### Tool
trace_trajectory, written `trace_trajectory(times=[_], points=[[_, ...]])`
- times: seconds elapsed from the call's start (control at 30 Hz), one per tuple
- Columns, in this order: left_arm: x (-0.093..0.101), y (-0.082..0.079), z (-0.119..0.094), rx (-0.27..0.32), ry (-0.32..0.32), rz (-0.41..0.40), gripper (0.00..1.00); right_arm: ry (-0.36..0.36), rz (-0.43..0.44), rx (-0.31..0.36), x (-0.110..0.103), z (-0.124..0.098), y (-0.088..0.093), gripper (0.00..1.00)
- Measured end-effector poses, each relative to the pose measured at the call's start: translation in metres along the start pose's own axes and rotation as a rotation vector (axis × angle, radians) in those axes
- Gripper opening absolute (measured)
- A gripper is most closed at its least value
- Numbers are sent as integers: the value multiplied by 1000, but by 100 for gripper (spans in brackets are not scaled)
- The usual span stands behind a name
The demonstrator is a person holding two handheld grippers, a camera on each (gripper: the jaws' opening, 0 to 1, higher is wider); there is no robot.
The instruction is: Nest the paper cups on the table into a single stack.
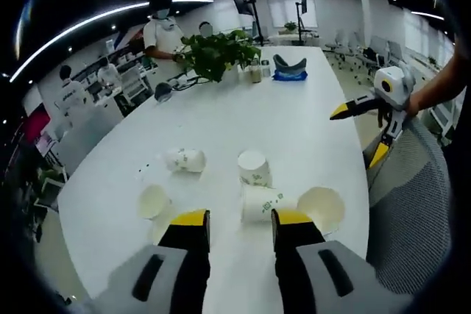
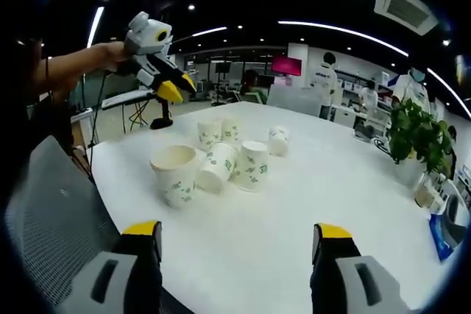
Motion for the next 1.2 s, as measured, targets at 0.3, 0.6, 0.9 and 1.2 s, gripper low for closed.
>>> trace_trajectory(times=[0.3, 0.6, 0.9, 1.2], points=[[-26, 13, 12, -15, -40, -40, 31, 6, -3, -8, 1, 0, 1, 85], [-43, 28, 37, -20, -48, -115, 33, 8, -1, -12, 3, 0, 3, 84], [-44, 44, 66, -23, -33, -174, 35, 3, 1, -21, 1, 1, 4, 84], [-41, 51, 83, -30, -2, -244, 41, -3, 8, -39, 0, 2, 8, 84]])
Point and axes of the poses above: the point that each gripper's makers call its tool centre point, and the gripper's own axes: z roughly forward along the fingers, x roughly to its right, y roughly out of its underside, the point moved 1 cm from there along -z, roughly backward along the fingers, and after that the axes turned 15 degrees about -y, right-handed, at the moved point
